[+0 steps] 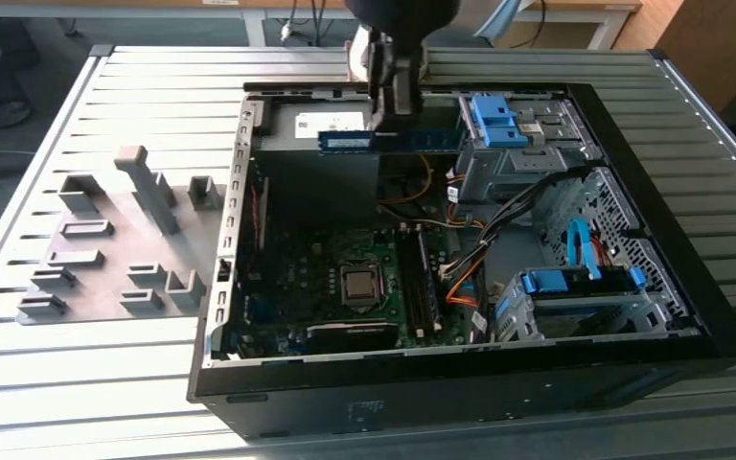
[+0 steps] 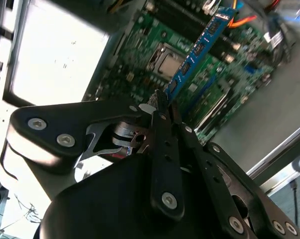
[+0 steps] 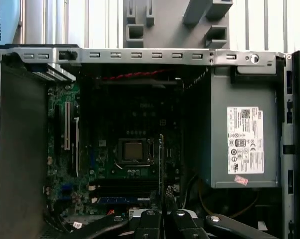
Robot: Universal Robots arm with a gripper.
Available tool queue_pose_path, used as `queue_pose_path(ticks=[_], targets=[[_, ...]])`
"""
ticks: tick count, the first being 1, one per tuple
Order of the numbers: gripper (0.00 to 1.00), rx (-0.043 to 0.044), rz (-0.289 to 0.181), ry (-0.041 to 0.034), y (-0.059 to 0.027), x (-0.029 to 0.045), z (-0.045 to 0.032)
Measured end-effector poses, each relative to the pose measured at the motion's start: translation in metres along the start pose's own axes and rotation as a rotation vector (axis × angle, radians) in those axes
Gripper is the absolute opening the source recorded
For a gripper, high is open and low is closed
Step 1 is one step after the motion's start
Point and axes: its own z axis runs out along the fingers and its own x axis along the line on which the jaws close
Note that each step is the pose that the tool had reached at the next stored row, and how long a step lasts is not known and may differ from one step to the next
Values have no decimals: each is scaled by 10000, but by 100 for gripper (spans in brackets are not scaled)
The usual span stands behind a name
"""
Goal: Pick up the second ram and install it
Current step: 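Pick up the second ram and move it above second insertion slot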
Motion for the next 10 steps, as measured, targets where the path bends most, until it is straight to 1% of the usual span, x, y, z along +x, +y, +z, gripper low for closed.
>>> queue_pose_path(ticks=[3, 4, 10], targets=[[14, 0, -1, 1, -138, -2, 4], [14, 0, -1, 1, -148, -2, 4], [14, -1, 0, 1, -149, -2, 4]])
